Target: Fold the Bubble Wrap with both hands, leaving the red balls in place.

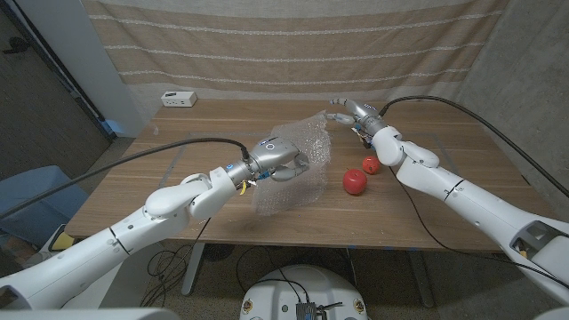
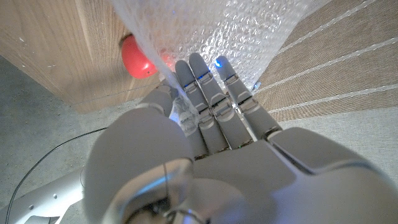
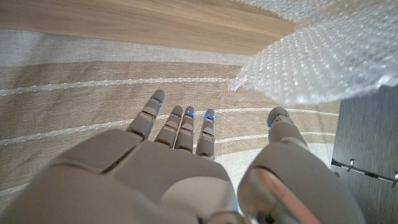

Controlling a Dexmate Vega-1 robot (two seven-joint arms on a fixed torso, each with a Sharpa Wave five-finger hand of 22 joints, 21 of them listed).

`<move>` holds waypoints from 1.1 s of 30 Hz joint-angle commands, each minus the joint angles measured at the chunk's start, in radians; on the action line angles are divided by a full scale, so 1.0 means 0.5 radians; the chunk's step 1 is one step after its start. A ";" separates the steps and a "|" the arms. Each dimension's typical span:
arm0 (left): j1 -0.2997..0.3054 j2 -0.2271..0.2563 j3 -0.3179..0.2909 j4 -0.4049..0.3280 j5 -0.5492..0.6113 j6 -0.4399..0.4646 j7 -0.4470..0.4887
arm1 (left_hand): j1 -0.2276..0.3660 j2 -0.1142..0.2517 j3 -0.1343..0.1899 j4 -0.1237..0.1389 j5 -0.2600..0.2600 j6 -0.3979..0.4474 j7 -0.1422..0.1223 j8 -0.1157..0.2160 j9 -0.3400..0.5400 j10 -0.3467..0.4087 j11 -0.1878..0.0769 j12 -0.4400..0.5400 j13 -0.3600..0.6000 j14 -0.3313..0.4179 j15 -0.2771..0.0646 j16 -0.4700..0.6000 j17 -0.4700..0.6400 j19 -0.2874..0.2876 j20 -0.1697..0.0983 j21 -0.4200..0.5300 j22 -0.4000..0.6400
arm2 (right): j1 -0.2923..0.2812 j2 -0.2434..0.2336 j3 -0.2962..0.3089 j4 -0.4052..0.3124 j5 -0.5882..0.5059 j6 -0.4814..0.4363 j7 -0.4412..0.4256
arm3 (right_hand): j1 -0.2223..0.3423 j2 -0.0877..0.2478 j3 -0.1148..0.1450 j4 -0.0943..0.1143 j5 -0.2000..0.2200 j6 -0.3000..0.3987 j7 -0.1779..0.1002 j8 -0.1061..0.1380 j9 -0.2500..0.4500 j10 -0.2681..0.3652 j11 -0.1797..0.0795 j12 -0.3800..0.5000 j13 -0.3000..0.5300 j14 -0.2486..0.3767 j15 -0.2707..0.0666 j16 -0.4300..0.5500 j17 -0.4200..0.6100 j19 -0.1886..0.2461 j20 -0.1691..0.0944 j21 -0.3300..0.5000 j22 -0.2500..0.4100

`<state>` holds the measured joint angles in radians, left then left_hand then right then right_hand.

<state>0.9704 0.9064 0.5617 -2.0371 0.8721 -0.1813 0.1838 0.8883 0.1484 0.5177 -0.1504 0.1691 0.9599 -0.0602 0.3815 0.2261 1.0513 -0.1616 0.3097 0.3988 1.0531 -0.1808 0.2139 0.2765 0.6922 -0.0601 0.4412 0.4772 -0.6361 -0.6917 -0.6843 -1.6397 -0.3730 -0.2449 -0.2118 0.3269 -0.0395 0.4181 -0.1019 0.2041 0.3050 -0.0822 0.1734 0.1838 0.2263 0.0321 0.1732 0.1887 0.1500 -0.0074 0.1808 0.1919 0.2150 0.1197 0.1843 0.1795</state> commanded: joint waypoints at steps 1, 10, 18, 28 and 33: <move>-0.002 -0.020 0.009 -0.026 0.028 0.033 -0.089 | -0.025 -0.024 -0.022 0.011 0.008 -0.099 -0.020 -0.050 -0.008 -0.071 0.011 -0.048 -0.008 -0.075 -0.066 -0.031 -0.025 -0.062 0.030 0.005 -0.005 | -0.182 0.001 0.149 -0.106 -0.029 -0.019 -0.390 | 0.027 0.064 0.023 -0.017 0.021 -0.007 -0.009 0.015 0.003 -0.021 -0.009 0.013 0.004 -0.036 -0.001 -0.002 -0.001 -0.044 0.009 -0.010 0.005; -0.040 -0.027 -0.014 -0.081 -0.110 0.118 -0.351 | -0.578 -0.248 -0.314 0.171 0.005 -0.844 -0.113 -0.418 -0.067 -0.713 0.131 -0.256 -0.178 -0.864 0.086 -0.067 -0.148 -0.531 0.308 -0.213 -0.222 | -0.186 -0.009 0.167 -0.101 0.001 0.006 -0.375 | 0.062 0.111 0.045 -0.032 0.023 0.029 -0.011 0.033 0.002 0.006 -0.030 0.032 0.003 -0.032 -0.011 0.010 -0.007 -0.045 0.014 0.005 0.005; 0.000 -0.096 -0.100 -0.068 -0.403 0.188 -0.351 | -0.993 -0.268 -0.461 0.339 0.027 -1.180 -0.127 -0.412 -0.079 -1.092 0.251 -0.257 -0.256 -1.278 0.248 -0.081 -0.160 -0.757 0.434 -0.355 -0.360 | -0.162 0.002 0.161 -0.057 0.017 0.039 -0.361 | 0.067 0.119 0.045 -0.037 0.020 0.040 -0.004 0.036 0.002 0.022 -0.030 0.040 0.003 -0.026 -0.018 0.016 -0.009 -0.033 0.013 0.014 0.005; 0.105 -0.280 -0.296 0.061 -0.883 0.252 -0.021 | -1.059 -0.157 -0.432 0.381 0.039 -1.329 -0.168 -0.419 -0.086 -1.280 0.296 -0.264 -0.296 -1.410 0.287 -0.076 -0.174 -0.778 0.420 -0.379 -0.410 | -0.122 0.052 0.208 0.107 0.262 0.352 -0.289 | 0.076 0.139 0.046 -0.042 0.016 0.049 0.005 0.038 0.001 0.030 -0.021 0.043 0.002 -0.020 -0.025 0.023 -0.010 0.006 -0.013 0.033 0.004; 0.120 -0.356 -0.376 0.157 -1.146 0.183 0.098 | -1.051 -0.141 -0.420 0.375 0.039 -1.339 -0.165 -0.416 -0.086 -1.294 0.304 -0.261 -0.302 -1.419 0.297 -0.075 -0.177 -0.784 0.423 -0.383 -0.416 | -0.111 0.086 0.262 0.210 0.470 0.565 -0.210 | 0.085 0.156 0.051 -0.045 0.014 0.049 0.013 0.037 0.001 0.033 -0.017 0.044 0.002 -0.009 -0.019 0.029 -0.011 0.023 -0.015 0.040 0.004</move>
<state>1.0015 0.8036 0.4554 -2.0297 0.5690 -0.0724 0.1054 0.3560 0.0641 0.2975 0.0405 0.1815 0.2940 -0.1425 0.1732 0.1813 0.4118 -0.0091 0.1806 0.2459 0.3495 -0.0340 0.1774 0.1859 0.3032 0.1502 0.2513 0.2690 -0.7061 -0.6787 -0.5950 -1.6268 -0.2900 -0.1314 -0.3677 0.3638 0.0243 0.4390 -0.1228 0.2119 0.3235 -0.0822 0.1889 0.1813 0.2343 0.0179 0.1858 0.1884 0.1410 -0.0146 0.1857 0.1857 0.2167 0.1125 0.1974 0.1792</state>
